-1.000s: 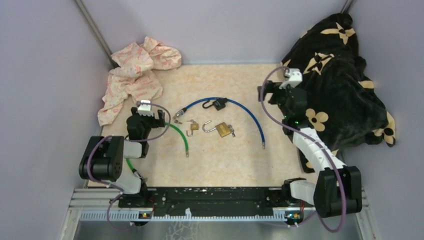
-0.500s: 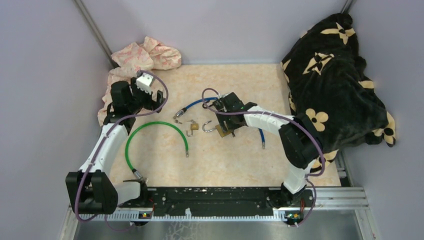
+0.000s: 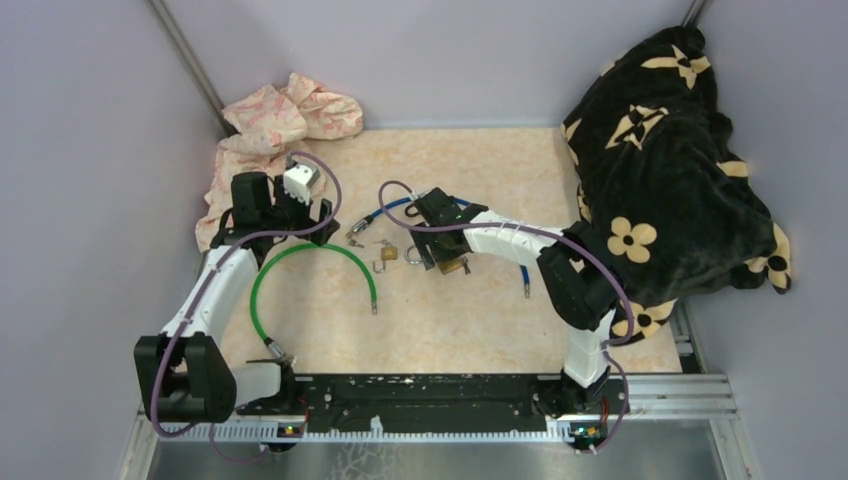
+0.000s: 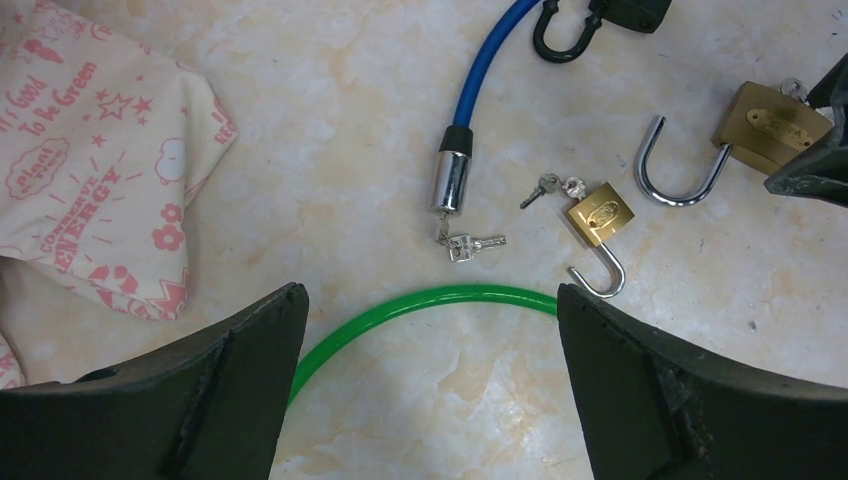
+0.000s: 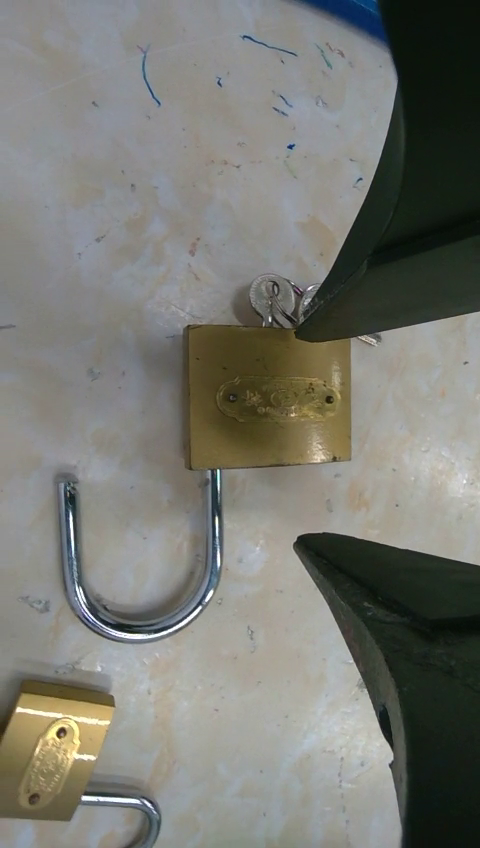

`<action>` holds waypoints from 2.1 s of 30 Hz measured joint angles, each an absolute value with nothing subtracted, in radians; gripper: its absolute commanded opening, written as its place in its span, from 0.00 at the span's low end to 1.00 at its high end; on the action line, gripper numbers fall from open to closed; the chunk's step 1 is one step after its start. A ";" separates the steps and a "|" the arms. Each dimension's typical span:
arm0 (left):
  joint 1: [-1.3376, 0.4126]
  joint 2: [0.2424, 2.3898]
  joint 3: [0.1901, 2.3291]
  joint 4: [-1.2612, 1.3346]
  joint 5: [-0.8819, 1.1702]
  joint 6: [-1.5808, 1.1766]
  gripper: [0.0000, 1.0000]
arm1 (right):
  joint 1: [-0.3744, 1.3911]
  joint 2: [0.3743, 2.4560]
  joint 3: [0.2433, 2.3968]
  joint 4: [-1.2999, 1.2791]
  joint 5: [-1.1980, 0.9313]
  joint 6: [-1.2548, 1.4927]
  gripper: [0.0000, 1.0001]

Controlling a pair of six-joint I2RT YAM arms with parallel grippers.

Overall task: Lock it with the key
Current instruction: Pick up the lock from the center of the board.

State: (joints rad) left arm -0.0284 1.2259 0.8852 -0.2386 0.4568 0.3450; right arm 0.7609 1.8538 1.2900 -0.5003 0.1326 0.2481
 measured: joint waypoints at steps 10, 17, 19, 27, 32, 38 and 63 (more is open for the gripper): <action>-0.029 1.229 0.885 -0.250 0.477 0.346 0.99 | 0.761 1.912 1.305 -0.522 0.178 0.266 0.70; -0.031 1.229 0.885 -0.252 0.507 0.346 0.99 | 0.761 1.918 1.304 -0.524 0.202 0.273 0.48; -0.034 1.229 0.885 -0.252 0.522 0.347 0.99 | 0.759 1.920 1.304 -0.523 0.205 0.273 0.37; -0.136 1.233 0.883 -0.252 0.554 0.372 0.93 | 0.759 1.916 1.296 -0.513 0.208 0.274 0.00; -0.369 1.285 0.859 -0.232 0.506 0.485 0.92 | 0.742 1.869 1.234 -0.456 0.133 0.269 0.00; -0.544 1.351 0.749 -0.208 0.509 0.656 0.93 | 0.691 1.771 1.105 -0.350 -0.063 0.284 0.00; -0.630 1.522 0.764 -0.048 0.352 0.742 0.00 | 0.672 1.698 0.995 -0.229 -0.310 0.337 0.98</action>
State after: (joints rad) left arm -0.6296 1.5219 0.7643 -0.0483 0.3523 0.7422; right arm 0.6716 1.6981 0.9955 -0.2291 -0.3096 0.3367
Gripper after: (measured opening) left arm 0.052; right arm 0.873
